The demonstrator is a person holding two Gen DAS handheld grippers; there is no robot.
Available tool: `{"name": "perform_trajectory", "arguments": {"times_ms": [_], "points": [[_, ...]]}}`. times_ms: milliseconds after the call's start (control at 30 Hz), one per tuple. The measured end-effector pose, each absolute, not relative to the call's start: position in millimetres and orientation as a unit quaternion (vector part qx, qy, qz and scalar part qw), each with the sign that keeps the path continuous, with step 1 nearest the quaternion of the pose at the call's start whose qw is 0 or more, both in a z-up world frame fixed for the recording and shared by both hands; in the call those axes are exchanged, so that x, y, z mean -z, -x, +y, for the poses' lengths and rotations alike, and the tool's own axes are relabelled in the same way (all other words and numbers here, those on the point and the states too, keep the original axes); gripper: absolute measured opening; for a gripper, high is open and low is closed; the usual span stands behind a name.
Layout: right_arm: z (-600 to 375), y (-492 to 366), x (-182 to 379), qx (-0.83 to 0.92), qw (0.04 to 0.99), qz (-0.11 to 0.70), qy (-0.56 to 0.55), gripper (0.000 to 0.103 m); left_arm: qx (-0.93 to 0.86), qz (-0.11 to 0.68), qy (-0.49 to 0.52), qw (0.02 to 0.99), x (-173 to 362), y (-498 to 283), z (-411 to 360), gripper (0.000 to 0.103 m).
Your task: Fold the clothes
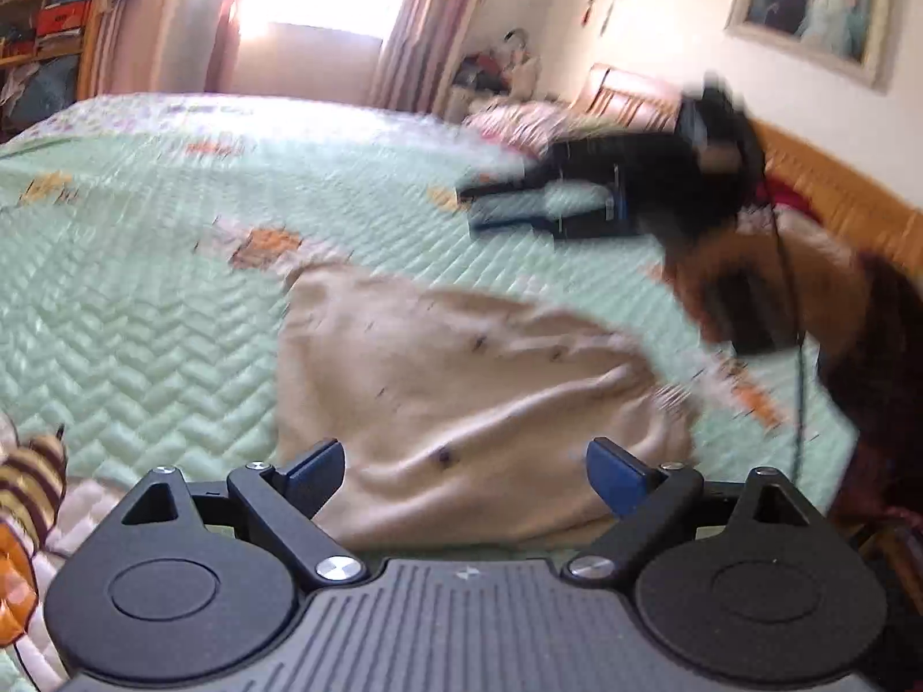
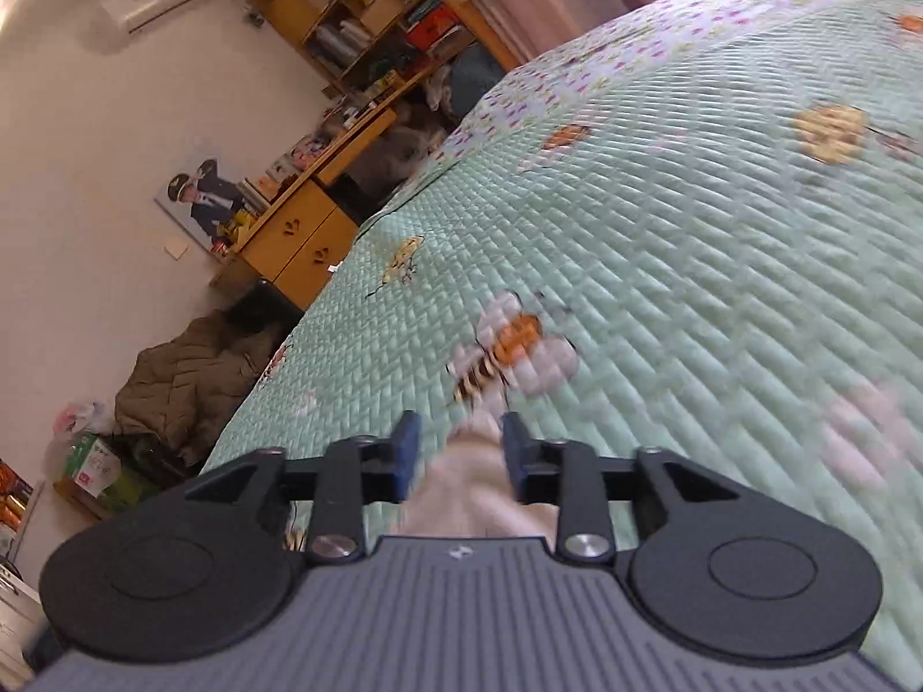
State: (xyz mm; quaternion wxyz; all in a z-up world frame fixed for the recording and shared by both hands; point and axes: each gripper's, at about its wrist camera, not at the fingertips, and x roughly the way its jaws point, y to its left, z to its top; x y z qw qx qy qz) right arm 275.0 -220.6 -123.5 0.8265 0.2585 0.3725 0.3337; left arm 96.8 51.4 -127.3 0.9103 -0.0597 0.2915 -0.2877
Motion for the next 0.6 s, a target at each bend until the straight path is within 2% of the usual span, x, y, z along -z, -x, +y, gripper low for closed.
{"name": "perform_trajectory", "arguments": {"times_ms": [100, 167, 200, 233, 300, 400, 467, 600], "points": [[-240.6, -263.1, 143.0, -0.314, 0.822, 0.379, -0.288, 0.045, 0.314, 0.287, 0.047, 0.904, 127.3, -104.8, 28.4, 0.097], [-253.8, -255.2, 156.0, -0.3, 0.818, 0.382, -0.308, 0.045, 0.314, 0.32, 0.052, 0.892, 142.3, -119.6, 16.6, 0.094], [-260.5, -251.2, 162.5, -0.293, 0.816, 0.384, -0.317, 0.036, 0.306, 0.343, 0.063, 0.886, 151.6, -126.6, 15.7, 0.088], [-267.1, -247.2, 168.9, -0.286, 0.814, 0.386, -0.327, 0.036, 0.297, 0.365, 0.074, 0.879, 161.0, -133.6, 14.7, 0.086], [-277.8, -235.7, 174.4, -0.281, 0.812, 0.382, -0.341, 0.038, 0.301, 0.361, 0.085, 0.879, 164.6, -131.8, 18.2, 0.087], [-286.0, -207.7, 160.3, -0.299, 0.815, 0.353, -0.348, 0.046, 0.296, 0.357, 0.095, 0.881, 155.8, -131.5, 21.9, 0.088], [-291.4, -189.0, 150.8, -0.312, 0.817, 0.334, -0.352, 0.047, 0.29, 0.346, 0.096, 0.887, 146.3, -128.9, 20.7, 0.089], [-299.2, -154.4, 140.1, -0.323, 0.82, 0.315, -0.352, 0.063, 0.269, 0.347, 0.103, 0.892, 132.3, -131.2, 15.6, 0.093]]}}
